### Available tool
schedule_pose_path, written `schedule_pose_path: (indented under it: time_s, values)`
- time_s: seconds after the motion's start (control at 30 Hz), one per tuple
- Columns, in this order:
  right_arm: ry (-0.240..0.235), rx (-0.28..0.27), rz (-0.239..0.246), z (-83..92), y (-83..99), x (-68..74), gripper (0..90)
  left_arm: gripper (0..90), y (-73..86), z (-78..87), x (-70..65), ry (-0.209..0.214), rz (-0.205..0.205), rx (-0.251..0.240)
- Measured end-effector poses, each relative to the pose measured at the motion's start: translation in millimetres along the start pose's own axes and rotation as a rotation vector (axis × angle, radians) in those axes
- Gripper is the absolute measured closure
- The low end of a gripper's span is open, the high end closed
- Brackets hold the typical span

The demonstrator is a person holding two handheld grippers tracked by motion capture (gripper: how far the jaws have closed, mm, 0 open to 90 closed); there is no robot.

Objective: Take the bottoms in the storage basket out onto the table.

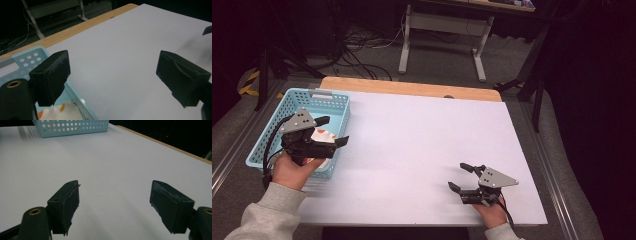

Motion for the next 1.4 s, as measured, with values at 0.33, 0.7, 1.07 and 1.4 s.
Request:
schedule_pose_path:
  time_s: [0.33,0.7,1.07,1.4]
  values:
    - [0.0,0.001,0.001,-0.1,0.1,0.2,23.7,13.3,8.2,-0.9,19.4,-0.026,0.025,0.031]
    - [0.001,0.004,0.006,-0.6,0.4,0.4,23.3,12.5,22.6,-0.8,44.5,-0.062,0.047,0.142]
    - [0.0,0.006,0.011,-0.9,0.6,0.9,22.3,13.0,38.4,2.5,67.6,-0.109,0.075,0.237]
    - [0.005,0.013,0.015,-1.5,1.2,0.4,21.0,13.1,52.9,3.3,85.1,-0.138,0.089,0.334]
Point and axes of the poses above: each handheld gripper's, and its own axes: z roughly backward along the jaws, y roughly out of its underside, x roughly to its left, the point moved 9 cm from there along -z, roughly forward along the jaws, and after that the axes turned 10 degrees about -x, right-handed, at the moved point
